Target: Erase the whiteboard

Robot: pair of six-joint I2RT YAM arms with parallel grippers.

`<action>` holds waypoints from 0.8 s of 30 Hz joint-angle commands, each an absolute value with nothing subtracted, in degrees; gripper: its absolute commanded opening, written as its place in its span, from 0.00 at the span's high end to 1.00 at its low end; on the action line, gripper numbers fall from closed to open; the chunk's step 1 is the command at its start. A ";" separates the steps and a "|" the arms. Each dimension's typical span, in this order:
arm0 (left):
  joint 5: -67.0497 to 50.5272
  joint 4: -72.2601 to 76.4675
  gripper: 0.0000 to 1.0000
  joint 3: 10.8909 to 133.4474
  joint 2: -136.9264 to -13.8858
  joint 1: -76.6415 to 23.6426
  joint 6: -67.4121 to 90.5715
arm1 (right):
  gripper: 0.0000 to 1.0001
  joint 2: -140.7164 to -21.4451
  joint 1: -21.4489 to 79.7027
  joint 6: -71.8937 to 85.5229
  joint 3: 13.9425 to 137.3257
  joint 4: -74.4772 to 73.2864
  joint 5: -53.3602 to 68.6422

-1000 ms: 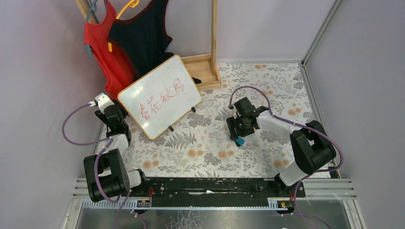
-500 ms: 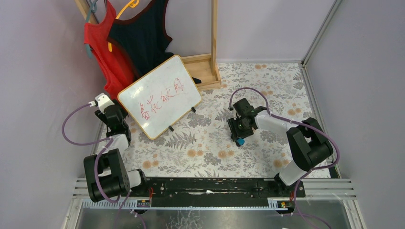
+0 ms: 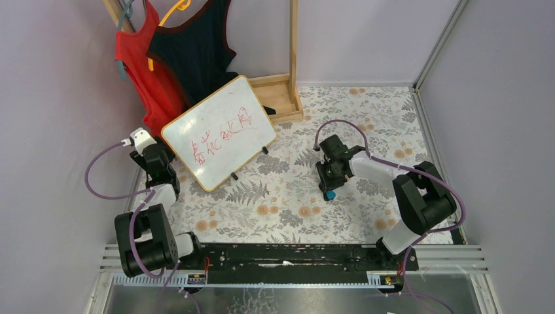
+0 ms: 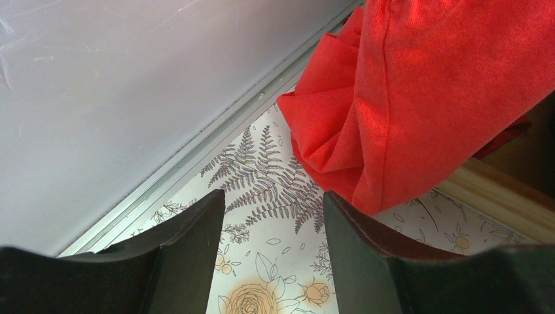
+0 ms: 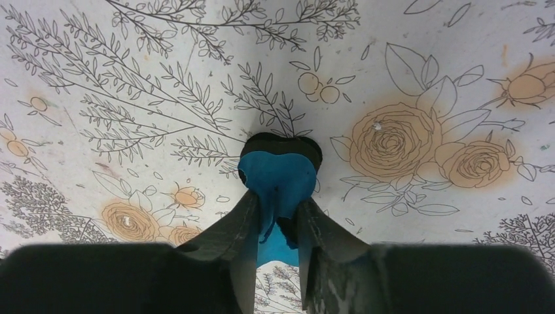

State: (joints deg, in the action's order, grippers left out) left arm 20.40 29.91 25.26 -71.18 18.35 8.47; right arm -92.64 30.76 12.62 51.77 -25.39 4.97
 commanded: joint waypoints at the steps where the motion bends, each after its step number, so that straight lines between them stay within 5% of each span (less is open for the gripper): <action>1: 21.26 32.17 0.44 25.69 -71.37 17.87 7.91 | 0.80 -91.10 31.10 13.16 52.29 -26.38 2.45; 4: 21.04 32.17 0.44 25.77 -71.42 17.92 7.83 | 1.00 -89.75 31.03 13.78 52.48 -26.58 1.36; 13: 13.35 28.01 0.43 26.65 -69.76 18.82 3.42 | 1.00 -85.45 31.07 14.95 53.96 -23.44 3.05; 24: -29.92 11.97 0.42 35.81 -66.13 39.22 4.88 | 1.00 -88.59 31.13 15.11 56.11 -17.39 6.35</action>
State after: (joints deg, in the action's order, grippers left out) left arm -11.18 17.47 31.81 -68.40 33.61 5.72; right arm -87.99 30.76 14.63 53.43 -21.21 4.32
